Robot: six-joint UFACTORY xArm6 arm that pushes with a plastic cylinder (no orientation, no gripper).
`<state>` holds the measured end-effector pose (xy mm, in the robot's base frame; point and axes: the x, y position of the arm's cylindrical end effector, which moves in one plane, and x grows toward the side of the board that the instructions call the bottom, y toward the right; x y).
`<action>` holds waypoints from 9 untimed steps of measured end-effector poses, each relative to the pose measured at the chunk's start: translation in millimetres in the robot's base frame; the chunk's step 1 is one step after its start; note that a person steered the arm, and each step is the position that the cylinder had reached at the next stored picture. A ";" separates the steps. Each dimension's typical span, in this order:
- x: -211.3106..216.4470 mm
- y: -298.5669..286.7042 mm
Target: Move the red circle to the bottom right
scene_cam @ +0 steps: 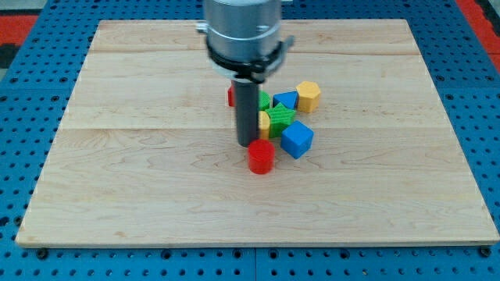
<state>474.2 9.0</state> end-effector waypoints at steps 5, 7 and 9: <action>39.1 -4.4; 65.6 42.8; 65.9 110.3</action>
<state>540.1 119.2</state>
